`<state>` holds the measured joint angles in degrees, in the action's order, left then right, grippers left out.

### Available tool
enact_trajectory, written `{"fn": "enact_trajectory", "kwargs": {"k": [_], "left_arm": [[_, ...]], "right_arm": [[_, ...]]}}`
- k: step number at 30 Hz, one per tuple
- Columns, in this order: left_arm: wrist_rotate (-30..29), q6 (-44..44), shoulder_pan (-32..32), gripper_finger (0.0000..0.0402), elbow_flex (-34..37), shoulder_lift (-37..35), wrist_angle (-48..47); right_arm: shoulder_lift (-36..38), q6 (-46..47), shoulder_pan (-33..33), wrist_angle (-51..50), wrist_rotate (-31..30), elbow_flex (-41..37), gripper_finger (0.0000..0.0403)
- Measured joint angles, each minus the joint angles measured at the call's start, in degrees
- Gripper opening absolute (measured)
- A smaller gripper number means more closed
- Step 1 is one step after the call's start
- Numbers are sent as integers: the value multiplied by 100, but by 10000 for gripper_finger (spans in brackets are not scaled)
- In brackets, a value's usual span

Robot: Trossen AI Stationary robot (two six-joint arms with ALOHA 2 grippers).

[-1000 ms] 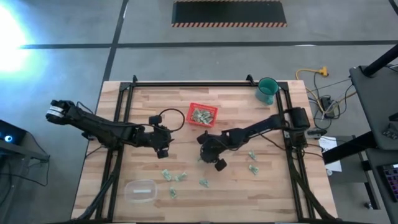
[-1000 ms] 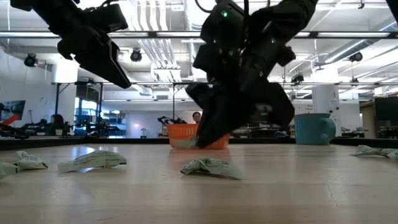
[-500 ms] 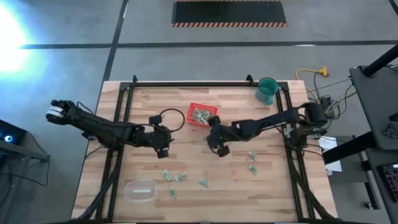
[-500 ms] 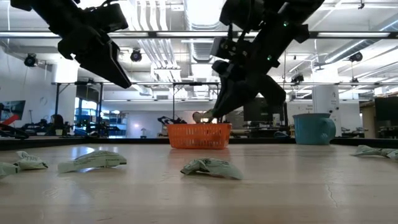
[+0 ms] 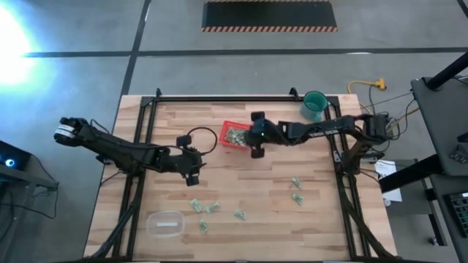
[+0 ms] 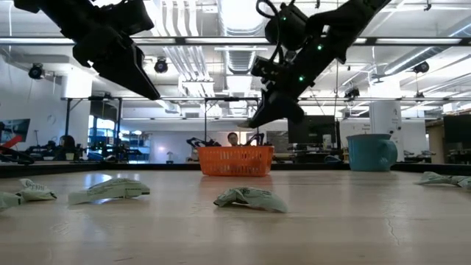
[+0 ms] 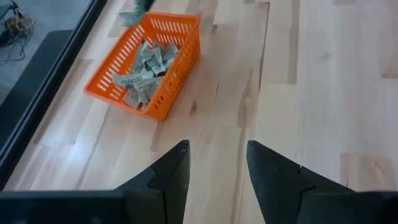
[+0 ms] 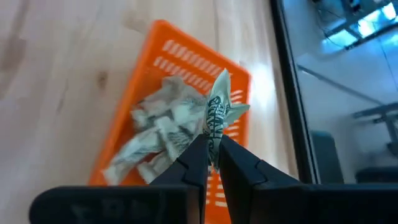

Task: Pick and place items into bin
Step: Put the stevia packet into the orange bin

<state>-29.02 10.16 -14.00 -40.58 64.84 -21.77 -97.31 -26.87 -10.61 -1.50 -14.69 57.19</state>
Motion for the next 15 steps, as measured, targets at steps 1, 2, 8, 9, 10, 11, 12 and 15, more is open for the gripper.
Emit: {"fn": "enact_trajectory", "kwargs": {"k": [1,2,8,9,10,11,12,15], "left_arm": [[1,-22,-1,143,0,1,22],[0,-26,-2,143,0,2,32],[0,-29,0,143,0,2,47],[0,-29,0,143,0,2,47],[0,-31,0,143,0,2,47],[0,-32,0,143,0,2,47],[-1,-33,0,143,0,2,49],[0,-33,0,143,0,2,52]], "right_arm": [[-15,75,-74,40,56,0,28],[-19,145,-146,37,127,0,29],[-25,430,-395,18,566,-4,29],[-25,438,-409,18,592,-4,29],[-25,454,-411,19,601,-4,29],[-25,497,-411,24,604,-4,29],[-25,554,-409,35,610,-4,29],[-25,685,-409,46,619,-4,29]]}}
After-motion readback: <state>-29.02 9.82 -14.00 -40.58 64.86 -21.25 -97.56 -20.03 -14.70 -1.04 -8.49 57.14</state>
